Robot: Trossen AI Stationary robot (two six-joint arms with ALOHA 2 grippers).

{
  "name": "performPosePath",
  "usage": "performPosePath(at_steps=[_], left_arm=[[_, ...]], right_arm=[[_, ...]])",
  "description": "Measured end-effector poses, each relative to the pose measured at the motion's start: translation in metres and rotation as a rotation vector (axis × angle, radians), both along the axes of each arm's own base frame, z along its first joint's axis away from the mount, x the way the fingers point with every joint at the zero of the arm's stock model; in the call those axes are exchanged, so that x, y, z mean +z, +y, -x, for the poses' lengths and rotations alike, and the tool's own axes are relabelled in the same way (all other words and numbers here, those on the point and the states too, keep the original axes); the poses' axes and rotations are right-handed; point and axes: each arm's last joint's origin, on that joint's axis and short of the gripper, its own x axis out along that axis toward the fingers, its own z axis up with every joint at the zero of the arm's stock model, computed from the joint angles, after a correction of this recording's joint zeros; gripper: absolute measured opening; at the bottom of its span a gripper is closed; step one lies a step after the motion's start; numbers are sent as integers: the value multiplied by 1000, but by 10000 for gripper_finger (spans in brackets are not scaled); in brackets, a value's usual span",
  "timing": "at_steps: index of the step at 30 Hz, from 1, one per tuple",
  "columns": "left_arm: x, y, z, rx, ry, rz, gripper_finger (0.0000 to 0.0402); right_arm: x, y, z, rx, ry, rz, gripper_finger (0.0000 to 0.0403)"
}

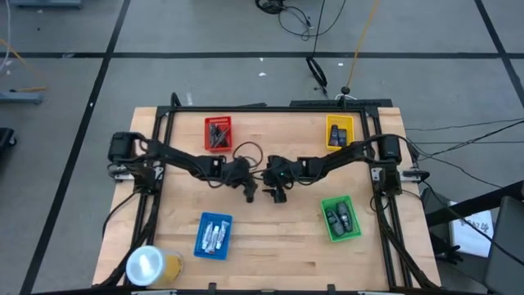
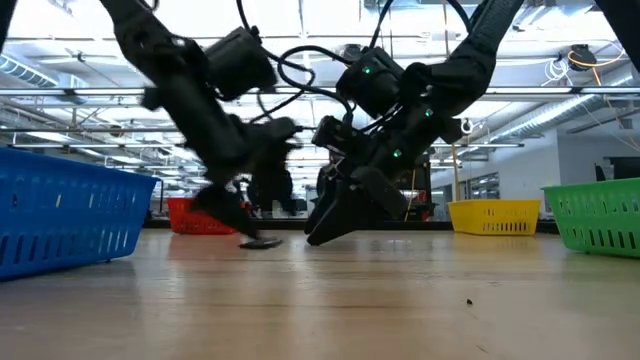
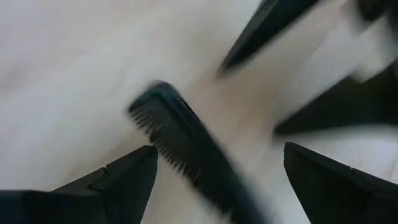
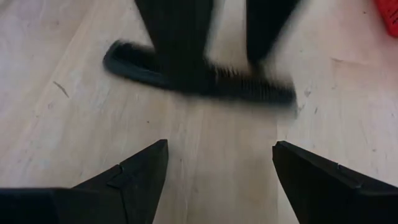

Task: Pick & Place Travel size toiletries
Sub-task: Put the black comb into the orange basket

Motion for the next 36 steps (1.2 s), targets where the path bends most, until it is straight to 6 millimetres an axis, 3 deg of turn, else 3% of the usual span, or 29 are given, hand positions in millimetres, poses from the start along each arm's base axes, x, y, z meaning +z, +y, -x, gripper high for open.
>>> performPosePath(at_steps=[6, 18, 36], left_arm=[[-18, 7, -23, -121, -171, 60, 349], [-12, 4, -18, -338, -162, 181, 349], [-3, 5, -27, -430, -318, 229, 349]], right_arm=[[-1, -1, 1, -30, 7, 1, 279], [-3, -1, 3, -34, 41, 1, 279], [-4, -2, 4, -38, 49, -3, 279]])
